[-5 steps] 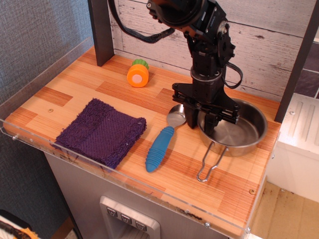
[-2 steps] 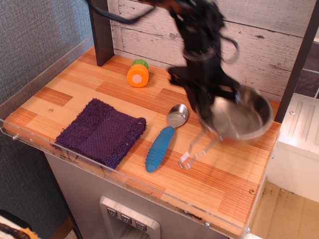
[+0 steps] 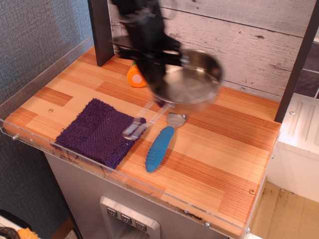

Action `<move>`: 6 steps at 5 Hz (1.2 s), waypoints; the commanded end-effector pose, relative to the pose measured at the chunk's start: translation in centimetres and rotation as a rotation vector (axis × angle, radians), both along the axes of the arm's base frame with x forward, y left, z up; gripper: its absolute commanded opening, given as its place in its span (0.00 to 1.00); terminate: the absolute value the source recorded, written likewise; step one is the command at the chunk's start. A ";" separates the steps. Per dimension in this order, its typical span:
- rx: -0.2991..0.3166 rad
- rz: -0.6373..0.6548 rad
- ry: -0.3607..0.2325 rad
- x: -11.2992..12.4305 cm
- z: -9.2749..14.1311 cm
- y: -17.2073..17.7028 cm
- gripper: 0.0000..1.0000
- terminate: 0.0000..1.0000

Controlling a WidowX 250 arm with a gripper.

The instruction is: Move pan to left table edge

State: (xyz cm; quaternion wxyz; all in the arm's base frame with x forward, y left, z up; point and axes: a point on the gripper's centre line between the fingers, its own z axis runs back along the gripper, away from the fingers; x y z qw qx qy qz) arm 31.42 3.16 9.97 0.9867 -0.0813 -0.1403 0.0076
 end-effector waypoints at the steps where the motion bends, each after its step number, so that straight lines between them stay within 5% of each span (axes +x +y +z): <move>1: 0.045 0.066 0.108 -2.7 3.5 8.8 0.00 0.00; 4: 0.088 0.092 0.239 -3.2 1.4 15.1 0.00 0.00; 6: 0.201 0.087 0.232 -2.4 -1.4 18.8 0.00 0.00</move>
